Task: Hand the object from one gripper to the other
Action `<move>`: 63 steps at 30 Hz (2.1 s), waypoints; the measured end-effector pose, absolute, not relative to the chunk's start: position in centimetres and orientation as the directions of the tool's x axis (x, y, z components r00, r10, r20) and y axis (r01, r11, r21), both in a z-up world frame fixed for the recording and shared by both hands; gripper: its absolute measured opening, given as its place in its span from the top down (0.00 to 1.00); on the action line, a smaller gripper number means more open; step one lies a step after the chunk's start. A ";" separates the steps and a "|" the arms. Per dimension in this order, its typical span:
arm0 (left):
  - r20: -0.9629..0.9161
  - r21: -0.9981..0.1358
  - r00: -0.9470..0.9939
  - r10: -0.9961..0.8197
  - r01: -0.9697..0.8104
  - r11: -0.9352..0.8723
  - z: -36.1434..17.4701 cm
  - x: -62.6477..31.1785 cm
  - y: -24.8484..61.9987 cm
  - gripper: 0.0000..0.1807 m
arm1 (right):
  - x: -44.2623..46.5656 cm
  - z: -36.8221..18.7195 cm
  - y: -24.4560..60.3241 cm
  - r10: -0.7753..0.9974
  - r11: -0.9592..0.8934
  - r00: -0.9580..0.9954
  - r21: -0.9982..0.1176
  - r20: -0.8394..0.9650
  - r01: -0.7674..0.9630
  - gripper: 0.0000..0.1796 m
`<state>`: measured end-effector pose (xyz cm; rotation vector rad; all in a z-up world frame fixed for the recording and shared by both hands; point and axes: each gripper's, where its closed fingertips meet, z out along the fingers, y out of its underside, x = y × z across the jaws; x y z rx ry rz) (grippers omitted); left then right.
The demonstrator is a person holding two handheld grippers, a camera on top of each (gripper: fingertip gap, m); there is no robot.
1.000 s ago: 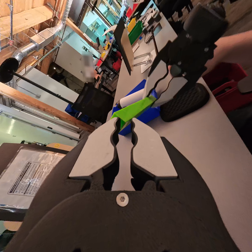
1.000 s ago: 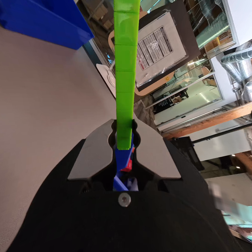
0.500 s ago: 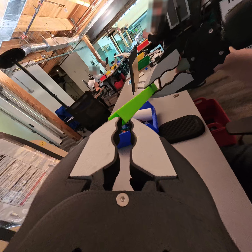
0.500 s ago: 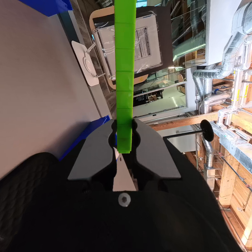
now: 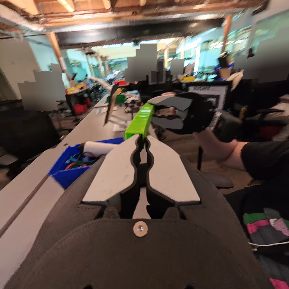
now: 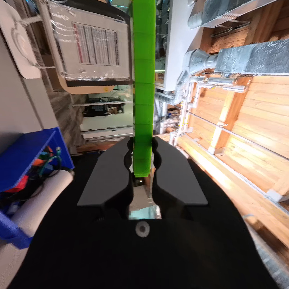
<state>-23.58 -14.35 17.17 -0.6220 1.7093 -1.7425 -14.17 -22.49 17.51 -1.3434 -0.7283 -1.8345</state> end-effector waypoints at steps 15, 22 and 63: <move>0.405 -0.661 -0.890 -0.210 -0.126 -0.740 20.2 -22.0 -8.1 0.99 | -16.7 23.2 -23.3 -0.439 -0.504 -0.154 -0.101 0.885 0.858 0.73; 0.353 -0.465 -0.930 -0.107 -0.074 -0.882 21.2 -22.7 -4.4 0.99 | -17.2 15.2 -20.1 -0.411 -0.099 0.544 -0.629 0.732 0.771 0.73; 0.335 -0.880 -0.834 -0.439 -0.110 -0.463 13.7 -17.5 -12.6 0.69 | -16.1 10.2 -16.0 0.310 -0.193 0.939 -0.977 -0.149 -0.092 0.88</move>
